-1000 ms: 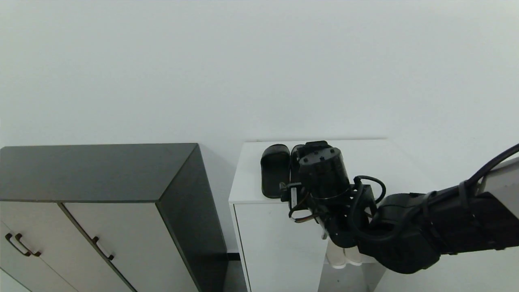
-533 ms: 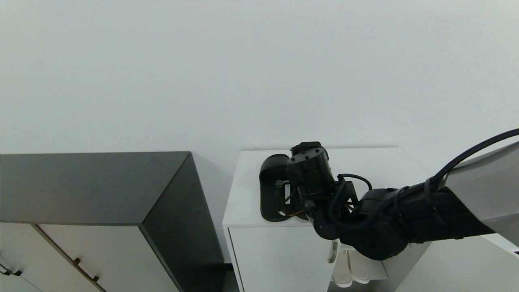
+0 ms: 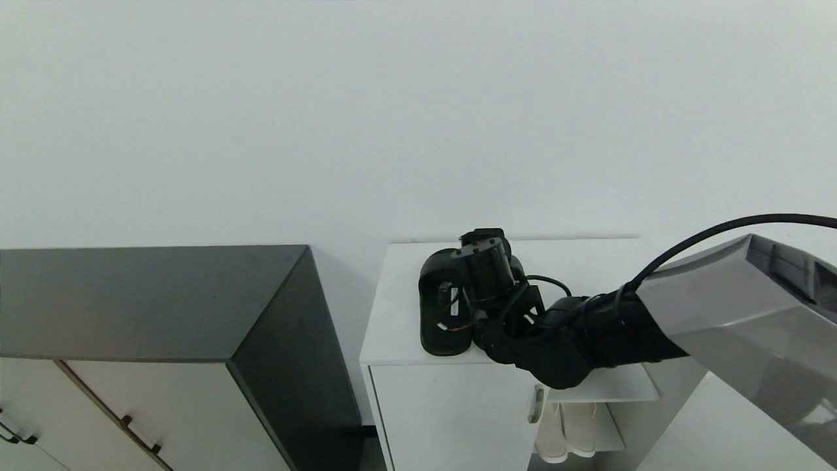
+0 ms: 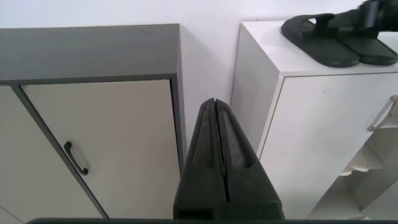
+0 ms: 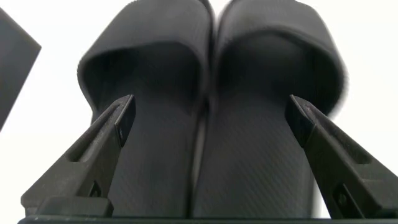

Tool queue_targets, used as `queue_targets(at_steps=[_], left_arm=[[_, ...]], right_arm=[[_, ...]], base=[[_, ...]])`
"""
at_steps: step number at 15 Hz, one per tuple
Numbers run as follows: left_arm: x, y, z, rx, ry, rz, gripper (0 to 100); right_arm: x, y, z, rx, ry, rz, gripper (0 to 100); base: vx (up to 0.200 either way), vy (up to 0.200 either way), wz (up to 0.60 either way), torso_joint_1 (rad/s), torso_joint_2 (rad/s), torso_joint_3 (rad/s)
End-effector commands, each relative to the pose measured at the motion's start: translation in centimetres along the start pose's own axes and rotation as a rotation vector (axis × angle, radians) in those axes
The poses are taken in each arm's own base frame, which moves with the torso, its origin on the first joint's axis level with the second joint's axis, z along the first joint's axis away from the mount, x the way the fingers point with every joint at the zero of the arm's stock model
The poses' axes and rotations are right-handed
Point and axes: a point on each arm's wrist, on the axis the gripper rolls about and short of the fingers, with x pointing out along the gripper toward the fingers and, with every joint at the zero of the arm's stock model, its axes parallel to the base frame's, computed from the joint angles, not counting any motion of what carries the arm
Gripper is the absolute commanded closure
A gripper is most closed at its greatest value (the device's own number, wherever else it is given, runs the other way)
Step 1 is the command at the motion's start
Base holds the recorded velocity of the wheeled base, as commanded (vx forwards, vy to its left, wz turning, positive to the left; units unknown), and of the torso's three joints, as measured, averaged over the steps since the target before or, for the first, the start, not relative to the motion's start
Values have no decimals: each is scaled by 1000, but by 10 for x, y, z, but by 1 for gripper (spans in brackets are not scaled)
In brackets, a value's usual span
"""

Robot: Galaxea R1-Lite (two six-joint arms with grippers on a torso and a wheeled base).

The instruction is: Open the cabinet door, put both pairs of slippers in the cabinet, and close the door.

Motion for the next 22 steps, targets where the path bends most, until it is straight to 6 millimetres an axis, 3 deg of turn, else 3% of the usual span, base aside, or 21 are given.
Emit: queue_targets(at_steps=[1,6,7,13,15,18,22], left_arm=[[0,0,0,0,-1,0,100],[0,0,0,0,-1,0,100],[0,0,0,0,1,0,100],[0,0,0,0,1,-1,100],[0,0,0,0,-1,-1,100],[0,0,0,-2,-1,-1,100],[0,0,0,-2,-1,-1,100]], right_arm=[[23,0,-10,-13,7,-25,0],[50,3,-11,-19,-23,-44,0],[53,4,-10,-13,-31,-44,100],[50,5,5,-10,-64,-40,100],[32,3,21,2,-81,-22,100],[-25,-9,30,-27,-27,113,100],[-115,-66,30,-78,48,438,100]], base=[[0,0,0,0,0,0],[0,0,0,0,0,0],[0,0,0,0,0,0],[0,0,0,0,0,0],[0,0,0,0,0,0],[0,0,0,0,0,0],[0,0,0,0,0,0]])
